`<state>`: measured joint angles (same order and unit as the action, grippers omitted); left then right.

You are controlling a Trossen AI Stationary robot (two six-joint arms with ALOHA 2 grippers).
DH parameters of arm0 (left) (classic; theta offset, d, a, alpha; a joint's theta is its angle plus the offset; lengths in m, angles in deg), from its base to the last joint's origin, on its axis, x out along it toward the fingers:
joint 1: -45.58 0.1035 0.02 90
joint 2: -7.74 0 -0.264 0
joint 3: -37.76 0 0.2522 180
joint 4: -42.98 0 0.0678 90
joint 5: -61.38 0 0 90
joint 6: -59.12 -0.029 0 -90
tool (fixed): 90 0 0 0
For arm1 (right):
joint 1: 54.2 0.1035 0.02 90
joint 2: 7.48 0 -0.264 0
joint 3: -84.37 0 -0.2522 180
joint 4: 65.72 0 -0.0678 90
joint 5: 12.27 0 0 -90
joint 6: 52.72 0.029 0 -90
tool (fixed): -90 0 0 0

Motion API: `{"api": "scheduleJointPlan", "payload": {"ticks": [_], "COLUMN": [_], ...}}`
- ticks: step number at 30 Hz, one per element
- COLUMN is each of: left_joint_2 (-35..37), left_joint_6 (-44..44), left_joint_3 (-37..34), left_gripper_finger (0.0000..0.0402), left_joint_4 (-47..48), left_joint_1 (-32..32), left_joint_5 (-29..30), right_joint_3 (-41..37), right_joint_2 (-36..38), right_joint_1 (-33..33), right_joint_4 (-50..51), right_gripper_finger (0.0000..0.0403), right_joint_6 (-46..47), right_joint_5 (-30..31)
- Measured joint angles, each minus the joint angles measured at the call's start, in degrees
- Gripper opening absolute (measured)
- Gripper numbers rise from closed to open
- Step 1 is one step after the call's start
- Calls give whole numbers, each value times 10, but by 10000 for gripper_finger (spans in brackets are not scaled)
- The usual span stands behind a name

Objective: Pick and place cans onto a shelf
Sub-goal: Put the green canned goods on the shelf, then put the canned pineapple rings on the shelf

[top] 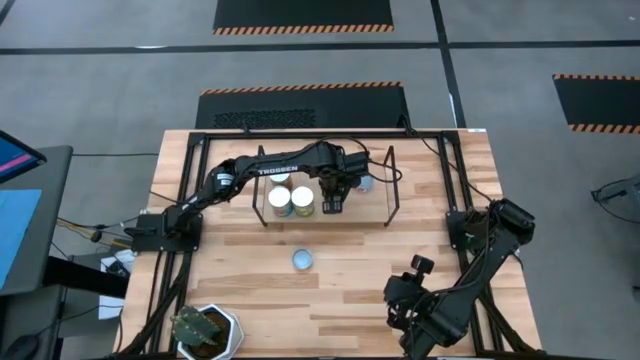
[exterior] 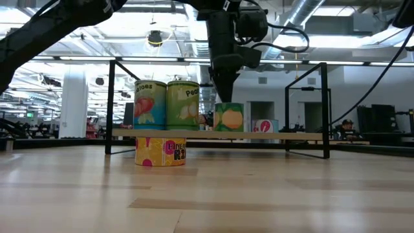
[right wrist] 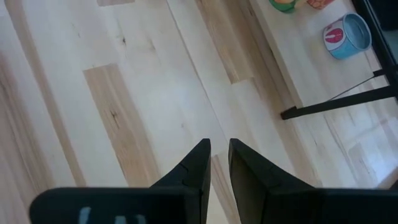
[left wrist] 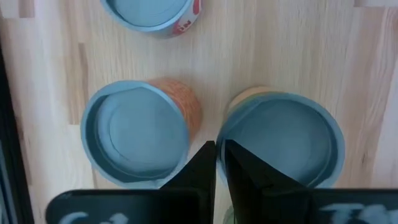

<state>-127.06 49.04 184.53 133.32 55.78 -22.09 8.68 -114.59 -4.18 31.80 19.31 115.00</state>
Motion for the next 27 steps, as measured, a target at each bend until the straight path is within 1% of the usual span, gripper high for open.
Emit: {"api": "scheduleJointPlan", "payload": {"ticks": [7, 10, 12, 14, 16, 18, 19, 20, 21, 23, 25, 27], "left_joint_2": [0, -1, 13, 31, 55, 86, 101, 121, 143, 192, 240, 292], "left_joint_6": [7, 8, 8, 14, 23, 33, 43, 56, 66, 76, 88, 114], "left_joint_3": [0, 20, 16, 16, 16, 16, 16, 13, 3, -4, -11, -32], "left_gripper_finger": [24, 24, 24, 24, 24, 24, 24, 24, 24, 24, 24, 24], "left_joint_4": [-14, 3, 12, 42, 76, 131, 146, 134, 126, 141, 130, 137], "left_joint_1": [0, -5, -11, -19, -30, -45, -53, -62, -71, -91, -112, -138], "left_joint_5": [3, 4, 5, 4, 2, 2, 2, -2, -14, -60, -98, -102], "right_joint_3": [0, 0, 0, 0, 0, 0, 0, 0, 0, 0, 0, 0], "right_joint_2": [0, 0, 0, 0, 0, 0, 0, 0, 0, 0, 0, 0], "right_joint_1": [0, 0, 0, 0, 0, 0, -1, -3, -3, -5, -7, -7], "right_joint_4": [0, -1, -2, -3, -2, -1, 1, 1, 0, 0, -2, -4], "right_gripper_finger": [82, 82, 82, 82, 82, 82, 82, 82, 82, 82, 82, 82], "right_joint_6": [0, 0, 1, 1, -1, -3, -3, -3, -4, -4, -4, -4], "right_joint_5": [0, 0, 0, 0, 0, 1, 1, 2, 2, 5, 4, 8]}}
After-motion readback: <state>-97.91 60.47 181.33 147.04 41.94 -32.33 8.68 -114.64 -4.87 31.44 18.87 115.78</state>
